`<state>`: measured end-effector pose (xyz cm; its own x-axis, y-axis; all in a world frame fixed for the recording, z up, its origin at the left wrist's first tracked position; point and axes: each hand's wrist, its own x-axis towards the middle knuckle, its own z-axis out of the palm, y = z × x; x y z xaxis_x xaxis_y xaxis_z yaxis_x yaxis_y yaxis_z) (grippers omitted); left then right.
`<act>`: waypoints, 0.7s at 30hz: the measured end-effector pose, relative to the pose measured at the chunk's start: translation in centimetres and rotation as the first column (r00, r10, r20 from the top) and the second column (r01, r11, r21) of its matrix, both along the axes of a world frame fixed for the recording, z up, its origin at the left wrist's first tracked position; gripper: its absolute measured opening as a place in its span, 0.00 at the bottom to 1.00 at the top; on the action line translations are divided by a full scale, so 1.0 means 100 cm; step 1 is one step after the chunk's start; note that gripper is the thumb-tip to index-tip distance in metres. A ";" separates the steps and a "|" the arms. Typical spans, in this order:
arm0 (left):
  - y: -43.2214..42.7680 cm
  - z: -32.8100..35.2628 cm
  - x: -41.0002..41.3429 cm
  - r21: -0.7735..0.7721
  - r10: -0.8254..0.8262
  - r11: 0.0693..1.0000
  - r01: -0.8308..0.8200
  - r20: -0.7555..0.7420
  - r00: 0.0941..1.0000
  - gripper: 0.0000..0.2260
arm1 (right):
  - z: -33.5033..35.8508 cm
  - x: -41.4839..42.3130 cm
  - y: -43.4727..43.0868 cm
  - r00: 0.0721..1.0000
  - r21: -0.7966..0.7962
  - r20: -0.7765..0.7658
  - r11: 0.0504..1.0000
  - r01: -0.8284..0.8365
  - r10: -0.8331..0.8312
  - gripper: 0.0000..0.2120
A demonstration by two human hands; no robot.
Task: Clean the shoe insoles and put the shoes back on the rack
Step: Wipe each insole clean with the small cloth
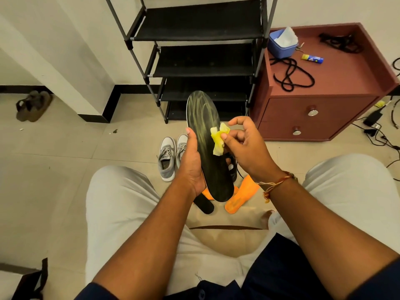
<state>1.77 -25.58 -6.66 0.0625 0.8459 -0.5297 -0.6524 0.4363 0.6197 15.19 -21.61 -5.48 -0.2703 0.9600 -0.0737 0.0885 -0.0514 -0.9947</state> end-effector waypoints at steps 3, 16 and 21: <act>-0.001 -0.001 0.002 0.006 0.003 1.000 -0.003 -0.009 1.000 0.40 | 0.000 -0.002 -0.002 0.997 0.030 0.077 1.000 0.006 -0.008 0.07; -0.002 0.002 0.001 -0.008 0.041 0.999 -0.042 -0.028 0.999 0.42 | -0.001 -0.009 -0.009 0.913 0.406 0.406 0.903 -0.141 -0.040 0.17; -0.003 0.001 0.001 0.029 0.030 0.999 -0.029 -0.041 0.999 0.41 | 0.007 -0.003 -0.008 0.897 0.463 0.426 0.880 -0.106 -0.116 0.15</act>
<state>1.91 -25.85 -6.59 0.0154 0.8617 -0.5072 -0.6382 0.3990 0.6585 14.86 -22.43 -4.82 -0.3132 0.9098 0.2725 0.5112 0.4033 -0.7589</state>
